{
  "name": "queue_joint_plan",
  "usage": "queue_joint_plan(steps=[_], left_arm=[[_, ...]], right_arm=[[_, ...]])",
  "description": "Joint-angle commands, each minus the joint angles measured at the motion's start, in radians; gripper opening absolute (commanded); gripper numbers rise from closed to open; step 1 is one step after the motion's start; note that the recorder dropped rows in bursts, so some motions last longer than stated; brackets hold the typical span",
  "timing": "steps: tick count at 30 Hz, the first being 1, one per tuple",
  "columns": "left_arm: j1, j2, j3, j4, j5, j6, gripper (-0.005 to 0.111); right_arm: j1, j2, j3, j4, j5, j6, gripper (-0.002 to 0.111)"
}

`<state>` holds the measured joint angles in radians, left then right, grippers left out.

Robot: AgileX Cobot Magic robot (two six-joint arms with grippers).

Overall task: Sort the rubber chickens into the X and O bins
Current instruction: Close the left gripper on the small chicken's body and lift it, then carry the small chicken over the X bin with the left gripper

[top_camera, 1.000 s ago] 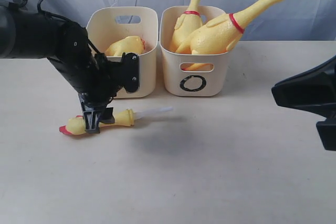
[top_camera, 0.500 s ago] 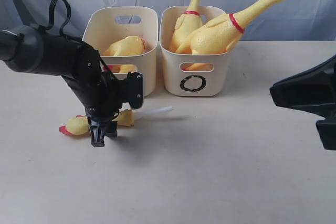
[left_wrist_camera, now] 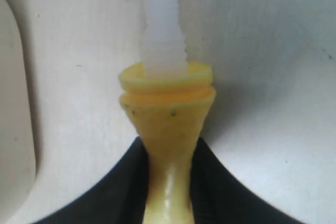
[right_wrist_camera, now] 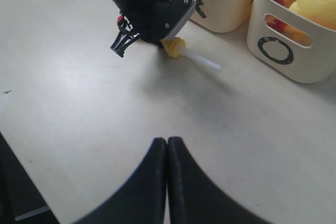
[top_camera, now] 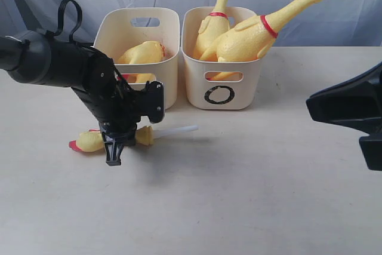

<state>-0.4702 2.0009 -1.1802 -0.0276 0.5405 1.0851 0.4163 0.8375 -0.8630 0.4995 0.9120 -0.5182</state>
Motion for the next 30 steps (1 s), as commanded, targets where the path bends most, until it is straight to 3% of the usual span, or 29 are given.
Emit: queue_joint_plan(steps=[1, 2, 8, 15, 24, 30], left_arm=[[-0.01, 0.002, 0.005, -0.008, 0.006, -0.005, 0.004], [-0.01, 0.002, 0.005, -0.008, 0.012, -0.007, 0.0], [-0.01, -0.003, 0.005, -0.027, 0.108, -0.022, 0.0], [-0.01, -0.075, 0.002, -0.043, 0.2, -0.271, 0.0], [-0.01, -0.289, -0.016, -0.132, 0.239, -0.431, 0.0], [-0.01, -0.349, -0.177, 0.068, 0.089, -0.83, 0.0]], right_arm=[[0.003, -0.007, 0.004, 0.004, -0.004, -0.002, 0.0], [0.003, -0.007, 0.004, 0.004, -0.004, -0.002, 0.0], [0.003, -0.007, 0.004, 0.004, -0.004, -0.002, 0.0], [0.003, -0.007, 0.004, 0.007, -0.004, -0.003, 0.0], [0.003, -0.007, 0.004, 0.007, -0.004, -0.003, 0.0], [0.003, -0.007, 0.004, 0.007, -0.004, -0.003, 0.0]])
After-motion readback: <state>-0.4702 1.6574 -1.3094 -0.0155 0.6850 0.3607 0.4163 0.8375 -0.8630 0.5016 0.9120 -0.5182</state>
